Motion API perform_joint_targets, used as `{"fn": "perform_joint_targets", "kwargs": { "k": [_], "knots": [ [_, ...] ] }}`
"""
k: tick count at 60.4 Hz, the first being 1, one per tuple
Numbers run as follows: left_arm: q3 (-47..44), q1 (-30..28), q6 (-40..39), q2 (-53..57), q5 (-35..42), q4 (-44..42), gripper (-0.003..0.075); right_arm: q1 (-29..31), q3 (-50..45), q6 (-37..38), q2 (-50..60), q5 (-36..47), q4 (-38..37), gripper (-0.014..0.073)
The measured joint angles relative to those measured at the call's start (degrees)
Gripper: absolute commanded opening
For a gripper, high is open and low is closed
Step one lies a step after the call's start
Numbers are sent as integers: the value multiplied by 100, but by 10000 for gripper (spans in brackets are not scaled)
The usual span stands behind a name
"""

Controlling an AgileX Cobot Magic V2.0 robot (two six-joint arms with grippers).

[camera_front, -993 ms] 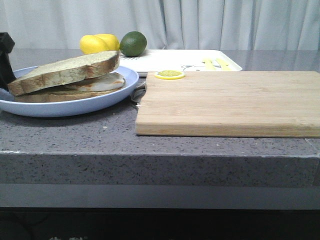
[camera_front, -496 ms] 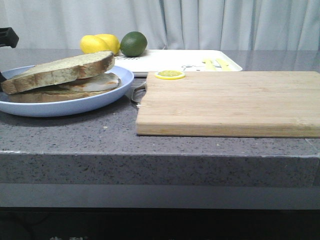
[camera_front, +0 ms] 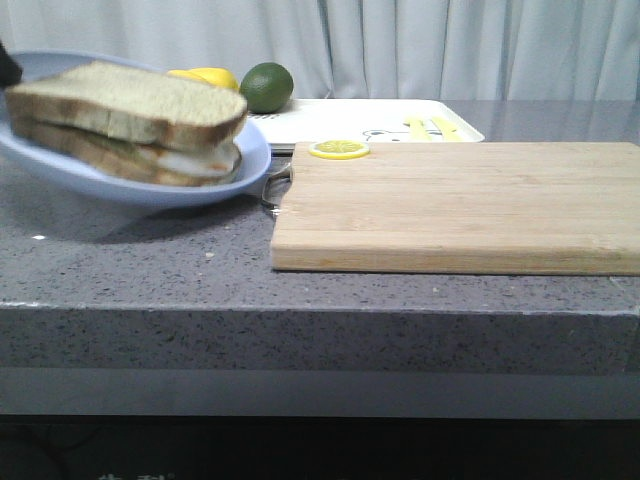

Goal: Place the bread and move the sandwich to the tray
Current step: 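Lift the plate with the left gripper and carry it onto the white tray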

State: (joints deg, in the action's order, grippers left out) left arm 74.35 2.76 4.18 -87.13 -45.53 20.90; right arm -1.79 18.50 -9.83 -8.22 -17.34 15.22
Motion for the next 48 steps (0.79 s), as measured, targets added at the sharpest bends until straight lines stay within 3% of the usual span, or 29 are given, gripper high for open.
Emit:
{"fn": "perform_joint_targets", "kwargs": {
  "k": [23,48],
  "knots": [
    [2195,0,17,-1593,-975,706,-20,0,0,0,0,0,0,-57],
    [5127,180,17,-3851,-1211,941,-20,0,0,0,0,0,0,-57]
  ]
}}
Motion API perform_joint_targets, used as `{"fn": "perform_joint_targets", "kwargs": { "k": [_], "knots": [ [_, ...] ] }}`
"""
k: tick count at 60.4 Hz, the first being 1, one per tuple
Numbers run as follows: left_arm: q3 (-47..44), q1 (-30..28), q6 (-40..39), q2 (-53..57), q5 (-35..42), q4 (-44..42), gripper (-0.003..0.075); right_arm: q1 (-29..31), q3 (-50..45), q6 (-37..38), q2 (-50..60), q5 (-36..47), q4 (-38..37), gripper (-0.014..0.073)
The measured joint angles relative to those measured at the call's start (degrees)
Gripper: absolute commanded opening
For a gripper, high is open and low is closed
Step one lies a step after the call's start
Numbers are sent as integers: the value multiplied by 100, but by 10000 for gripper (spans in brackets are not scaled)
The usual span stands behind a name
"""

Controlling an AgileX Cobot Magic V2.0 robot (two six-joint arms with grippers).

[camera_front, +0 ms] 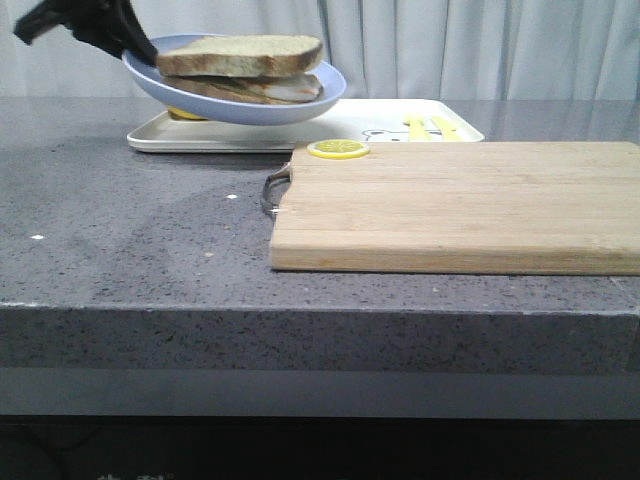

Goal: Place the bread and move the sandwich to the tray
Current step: 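Lift the plate with the left gripper and carry it onto the white tray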

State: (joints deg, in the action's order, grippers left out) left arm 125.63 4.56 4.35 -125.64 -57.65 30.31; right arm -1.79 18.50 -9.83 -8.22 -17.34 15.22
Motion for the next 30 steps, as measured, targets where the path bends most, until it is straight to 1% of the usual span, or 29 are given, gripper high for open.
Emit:
{"fn": "perform_joint_targets", "kwargs": {
  "k": [6,15,30],
  "knots": [
    [757,60,0,-599,-35,3,-20,0,0,0,0,0,0,-57],
    [1466,110,0,-1199,-165,81,-20,0,0,0,0,0,0,-57],
    [1671,131,-37,-1524,-189,320,-20,0,0,0,0,0,0,-57]
  ]
}}
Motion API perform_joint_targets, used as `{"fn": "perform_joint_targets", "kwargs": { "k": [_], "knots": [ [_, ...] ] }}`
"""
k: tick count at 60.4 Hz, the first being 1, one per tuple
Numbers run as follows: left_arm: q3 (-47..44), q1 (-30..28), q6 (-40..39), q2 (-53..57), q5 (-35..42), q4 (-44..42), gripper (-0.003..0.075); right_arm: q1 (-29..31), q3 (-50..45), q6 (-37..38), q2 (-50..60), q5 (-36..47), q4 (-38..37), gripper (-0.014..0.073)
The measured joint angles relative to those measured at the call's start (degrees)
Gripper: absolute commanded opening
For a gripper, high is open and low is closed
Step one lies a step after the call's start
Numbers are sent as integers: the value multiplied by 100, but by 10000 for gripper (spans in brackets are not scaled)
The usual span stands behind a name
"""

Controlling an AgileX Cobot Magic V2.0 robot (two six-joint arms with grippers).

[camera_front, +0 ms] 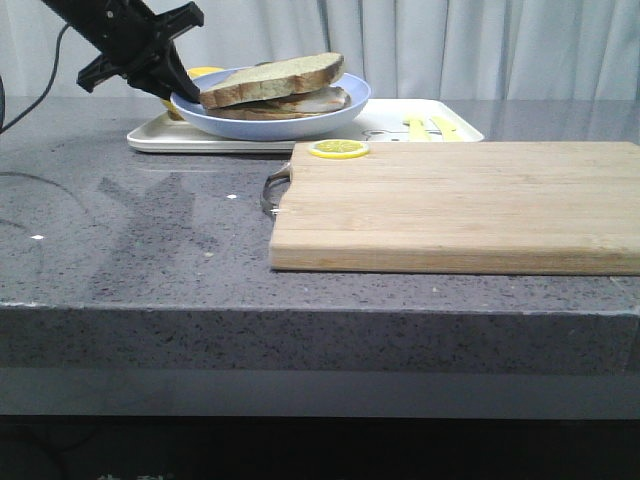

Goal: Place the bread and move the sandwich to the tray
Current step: 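Lift the plate with the left gripper and carry it onto the white tray, then lower the plate onto the tray and open the left gripper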

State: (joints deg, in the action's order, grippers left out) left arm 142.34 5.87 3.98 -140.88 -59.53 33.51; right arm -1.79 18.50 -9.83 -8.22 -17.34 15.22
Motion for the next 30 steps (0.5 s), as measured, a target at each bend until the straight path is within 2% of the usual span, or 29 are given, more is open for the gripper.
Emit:
{"fn": "perform_joint_targets", "kwargs": {
  "k": [23,30],
  "knots": [
    [16,216,818,-70,37,274,-15,0,0,0,0,0,0,-57],
    [16,215,856,-70,87,283,55,0,0,0,0,0,0,-57]
  ]
}}
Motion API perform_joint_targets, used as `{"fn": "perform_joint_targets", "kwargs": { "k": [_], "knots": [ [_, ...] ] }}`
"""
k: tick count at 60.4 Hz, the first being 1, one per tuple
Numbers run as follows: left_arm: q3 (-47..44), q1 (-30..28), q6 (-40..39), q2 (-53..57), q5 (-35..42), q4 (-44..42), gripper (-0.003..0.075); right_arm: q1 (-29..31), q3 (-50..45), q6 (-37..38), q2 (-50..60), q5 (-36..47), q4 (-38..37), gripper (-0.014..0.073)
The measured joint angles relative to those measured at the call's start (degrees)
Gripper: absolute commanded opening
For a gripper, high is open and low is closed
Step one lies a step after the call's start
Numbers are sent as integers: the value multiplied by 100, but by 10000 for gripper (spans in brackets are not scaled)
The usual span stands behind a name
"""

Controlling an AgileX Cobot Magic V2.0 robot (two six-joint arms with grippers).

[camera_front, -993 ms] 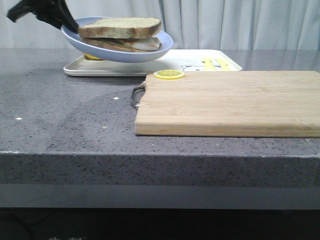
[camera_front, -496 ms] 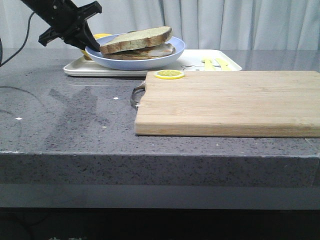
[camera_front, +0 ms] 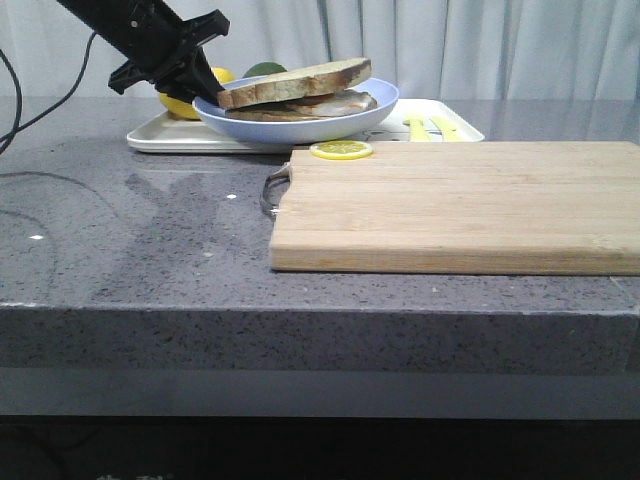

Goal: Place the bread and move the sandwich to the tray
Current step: 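Lower the plate onto the tray and open the left gripper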

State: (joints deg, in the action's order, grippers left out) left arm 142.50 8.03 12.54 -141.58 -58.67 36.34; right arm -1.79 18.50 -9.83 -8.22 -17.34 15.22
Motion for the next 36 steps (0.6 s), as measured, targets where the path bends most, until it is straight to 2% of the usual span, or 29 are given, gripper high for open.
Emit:
{"fn": "perform_joint_targets", "kwargs": {
  "k": [9,26,29,36],
  "knots": [
    [0,0,64,0,403,0,215,0,0,0,0,0,0,-57],
    [0,0,103,-101,737,13,442,0,0,0,0,0,0,-57],
    [0,0,103,-101,738,13,470,0,0,0,0,0,0,-57],
    [38,0,103,-101,720,25,472,0,0,0,0,0,0,-57]
  ]
}}
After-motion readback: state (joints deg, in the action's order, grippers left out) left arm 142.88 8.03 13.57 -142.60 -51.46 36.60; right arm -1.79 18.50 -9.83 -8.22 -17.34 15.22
